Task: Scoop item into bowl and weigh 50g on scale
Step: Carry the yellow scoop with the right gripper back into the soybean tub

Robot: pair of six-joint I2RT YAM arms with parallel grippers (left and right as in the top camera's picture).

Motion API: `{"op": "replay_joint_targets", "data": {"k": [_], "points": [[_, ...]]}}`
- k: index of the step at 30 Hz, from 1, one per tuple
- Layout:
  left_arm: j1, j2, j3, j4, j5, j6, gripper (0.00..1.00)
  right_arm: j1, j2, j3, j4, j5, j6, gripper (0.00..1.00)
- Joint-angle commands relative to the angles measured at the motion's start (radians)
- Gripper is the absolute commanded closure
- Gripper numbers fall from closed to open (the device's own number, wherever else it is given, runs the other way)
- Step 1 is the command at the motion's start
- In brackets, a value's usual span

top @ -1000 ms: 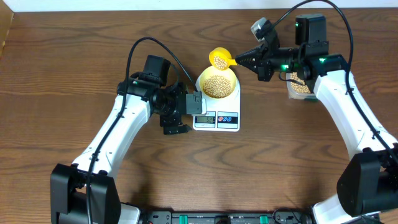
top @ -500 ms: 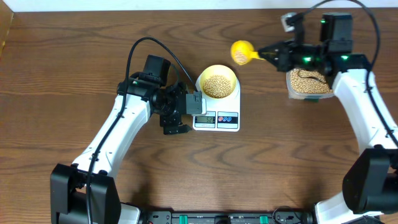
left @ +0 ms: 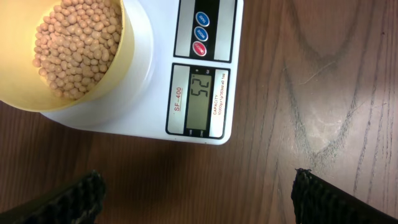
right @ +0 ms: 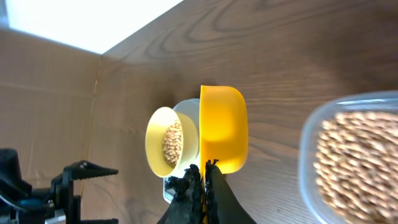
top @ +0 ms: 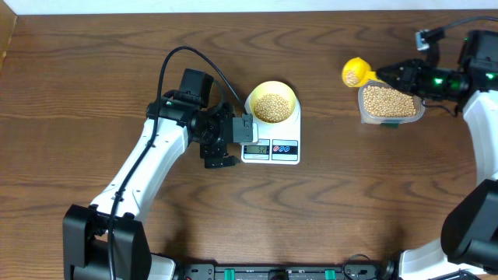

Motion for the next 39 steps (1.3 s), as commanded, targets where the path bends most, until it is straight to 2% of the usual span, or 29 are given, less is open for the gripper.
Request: {"op": "replay_joint_targets", "data": {"k": [1,10,22,32,36,39], "points": [[0.005,-0.011,-0.003,-0.002,0.023,0.003,0.02,-0.034,-0.021,0.013,-0.018,-0.012,-0.019,0.99],[0.005,-0.011,-0.003,-0.002,0.023,0.003,0.02,-0.074,-0.021,0.013,-0.066,0.093,-0.022,0.99],[0.005,-0.011,-0.003,-0.002,0.023,0.003,0.02,-0.114,-0.021,0.013,-0.031,0.187,-0.018,0.99],[0.005,-0.011,-0.003,-0.002,0.023,0.003,0.03,-0.146,-0.021,0.013,0.018,0.424,-0.019,0.99],[0.005,-0.011,-0.003,-0.002,0.023,0.003,0.02,-0.140,-0.022,0.013,0.006,0.443,-0.090,0.99],[0.005,-0.011,-0.003,-0.002,0.023,0.003,0.02,-0.114,-0.024,0.013,-0.001,0.538,-0.106,0.99]]}}
